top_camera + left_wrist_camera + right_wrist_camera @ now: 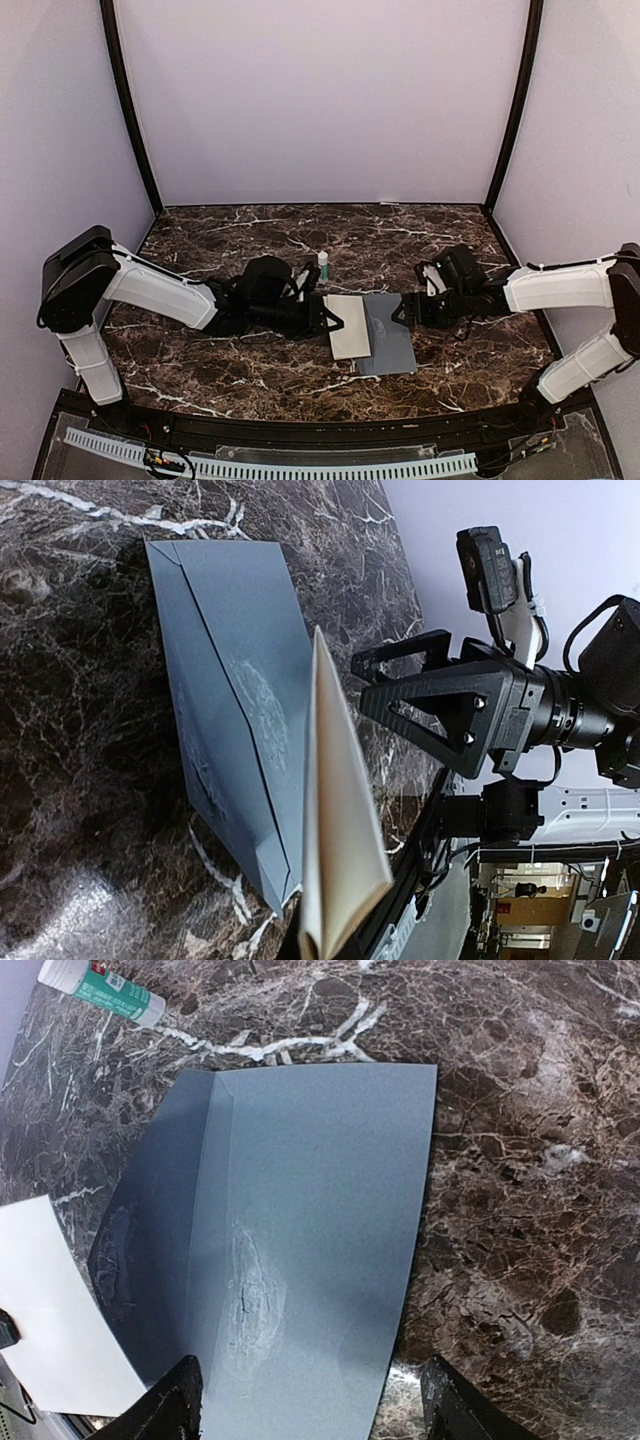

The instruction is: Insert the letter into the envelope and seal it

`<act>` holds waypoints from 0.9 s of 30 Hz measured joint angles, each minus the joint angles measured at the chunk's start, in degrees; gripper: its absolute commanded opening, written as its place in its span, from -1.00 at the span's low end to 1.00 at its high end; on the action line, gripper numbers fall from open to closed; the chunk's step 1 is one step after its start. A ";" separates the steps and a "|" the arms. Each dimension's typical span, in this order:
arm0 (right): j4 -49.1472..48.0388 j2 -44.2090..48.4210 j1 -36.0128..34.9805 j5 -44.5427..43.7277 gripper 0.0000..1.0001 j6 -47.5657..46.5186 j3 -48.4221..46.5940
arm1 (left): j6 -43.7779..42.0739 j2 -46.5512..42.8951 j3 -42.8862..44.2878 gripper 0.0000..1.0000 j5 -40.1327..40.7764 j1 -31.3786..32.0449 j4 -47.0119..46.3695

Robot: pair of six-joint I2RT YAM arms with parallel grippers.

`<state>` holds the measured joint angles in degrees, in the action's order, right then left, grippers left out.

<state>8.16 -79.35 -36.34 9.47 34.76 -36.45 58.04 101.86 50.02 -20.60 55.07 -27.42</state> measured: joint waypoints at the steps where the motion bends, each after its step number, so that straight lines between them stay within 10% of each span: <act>1: -0.24 -0.55 0.00 0.07 0.43 -0.07 0.07 | -0.17 0.26 0.17 -1.00 0.13 -0.20 0.04; 27: -7.61 -7.08 -0.79 3.19 0.31 -0.44 0.79 | -2.29 5.35 0.28 -1.00 -1.68 -4.26 -0.17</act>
<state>0.56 -86.43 -37.12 12.67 34.33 -35.66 55.75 107.22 50.30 -22.28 50.81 -27.59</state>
